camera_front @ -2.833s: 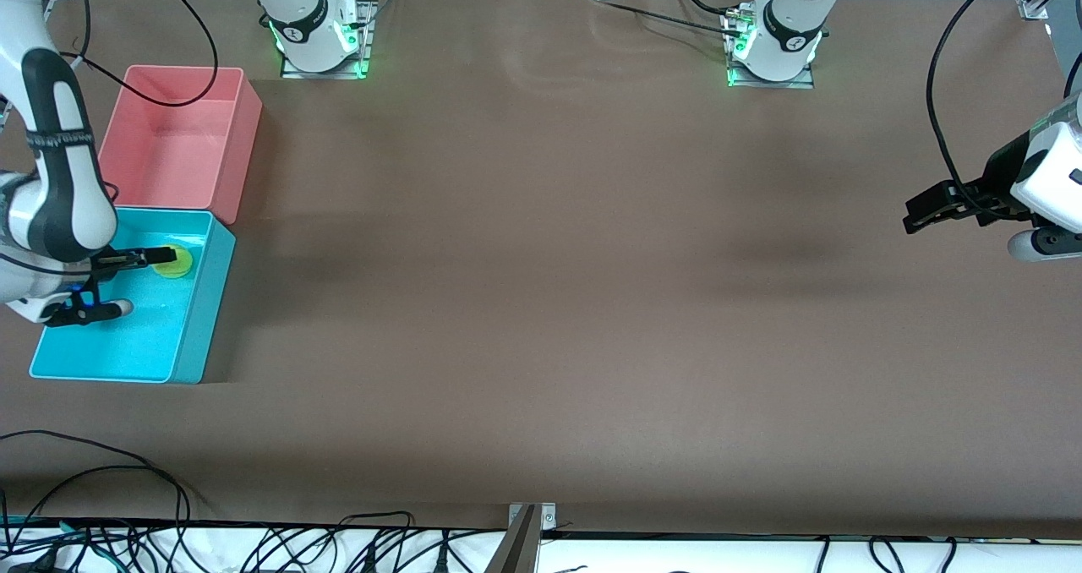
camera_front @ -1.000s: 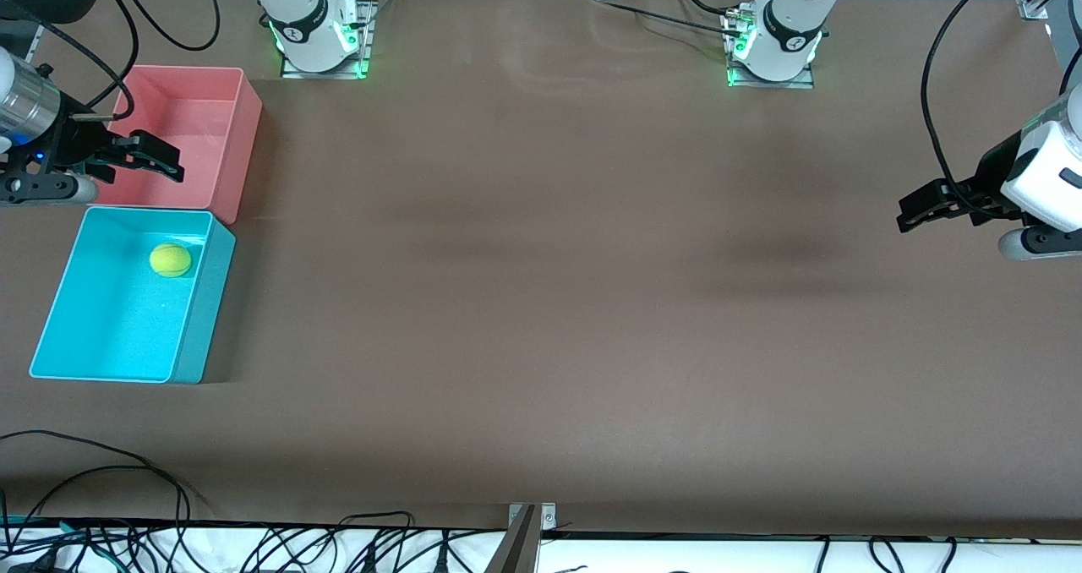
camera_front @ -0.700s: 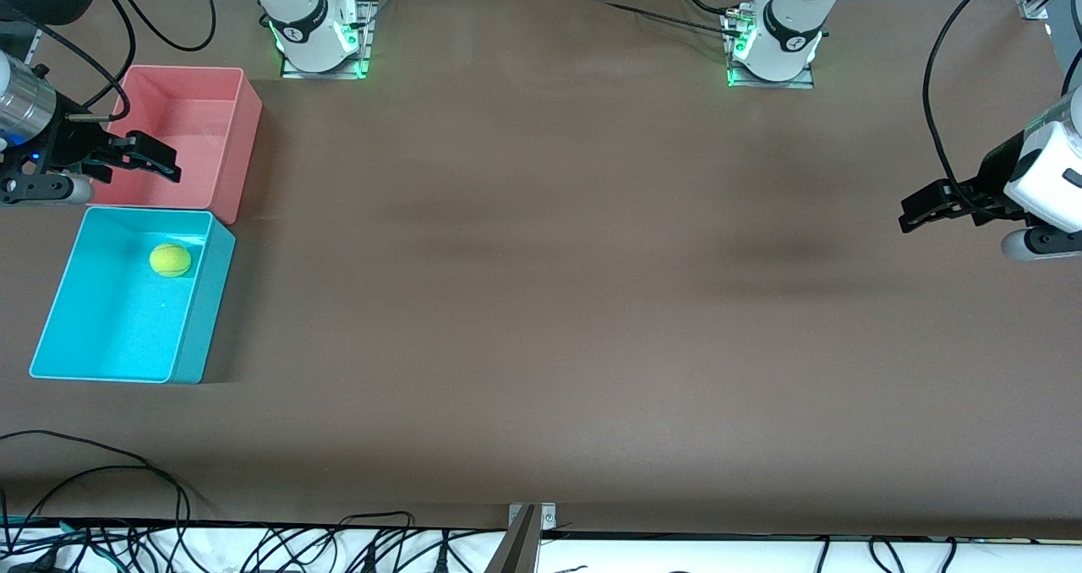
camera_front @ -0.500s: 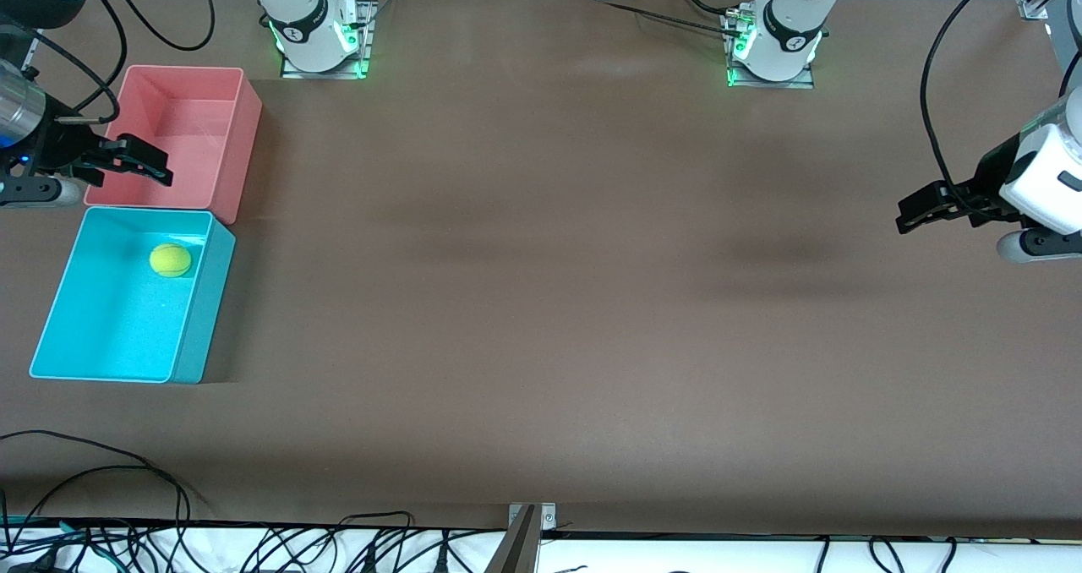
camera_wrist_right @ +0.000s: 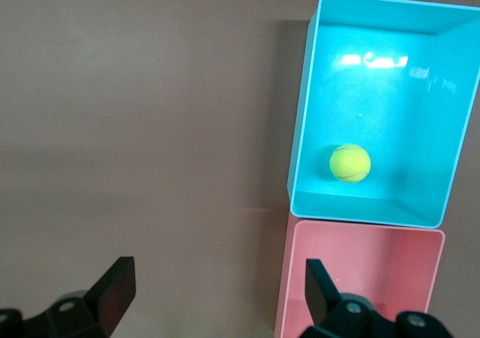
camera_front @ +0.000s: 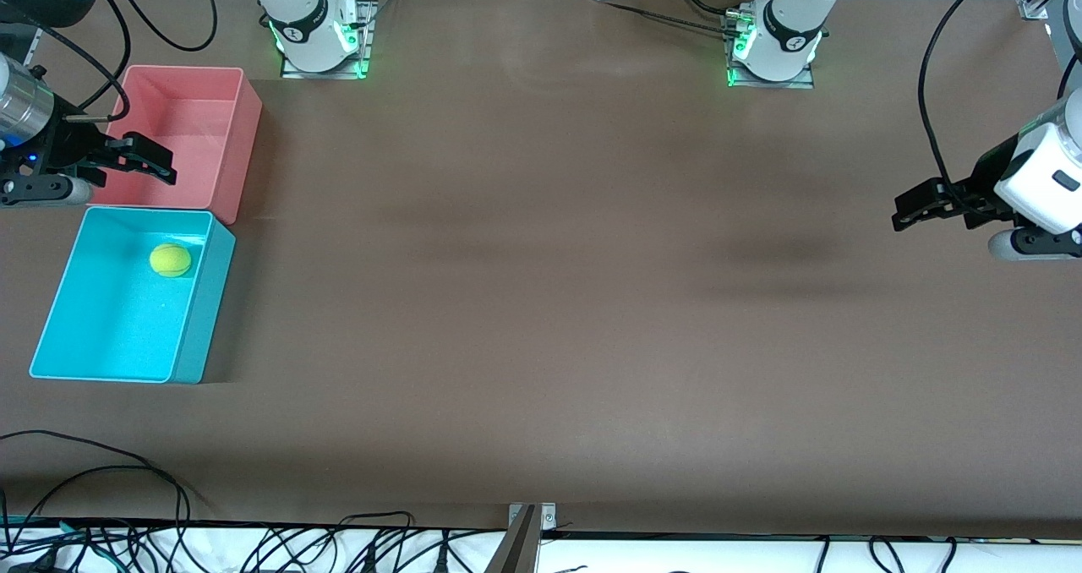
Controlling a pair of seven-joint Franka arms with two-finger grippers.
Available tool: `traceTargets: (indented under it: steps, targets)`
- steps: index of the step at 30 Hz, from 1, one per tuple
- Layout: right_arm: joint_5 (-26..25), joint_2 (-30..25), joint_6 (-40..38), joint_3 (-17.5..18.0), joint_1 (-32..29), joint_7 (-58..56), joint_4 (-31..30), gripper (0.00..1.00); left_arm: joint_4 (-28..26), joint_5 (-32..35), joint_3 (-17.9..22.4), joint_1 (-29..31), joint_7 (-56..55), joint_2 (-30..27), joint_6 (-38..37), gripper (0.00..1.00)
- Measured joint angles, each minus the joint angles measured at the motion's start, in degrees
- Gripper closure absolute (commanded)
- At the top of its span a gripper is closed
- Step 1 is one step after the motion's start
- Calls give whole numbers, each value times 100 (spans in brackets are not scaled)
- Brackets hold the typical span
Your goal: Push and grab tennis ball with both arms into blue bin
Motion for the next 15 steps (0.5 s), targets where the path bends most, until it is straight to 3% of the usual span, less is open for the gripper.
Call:
traceTargets:
  steps: [8, 15]
  targets:
    - [6, 0, 5, -27, -33, 0, 0, 0, -9, -185, 338, -266, 40, -140, -42, 0]
    - [8, 0, 3, -66, -31, 0, 0, 0, -12, -187, 364, -336, 48, -262, -279, 0]
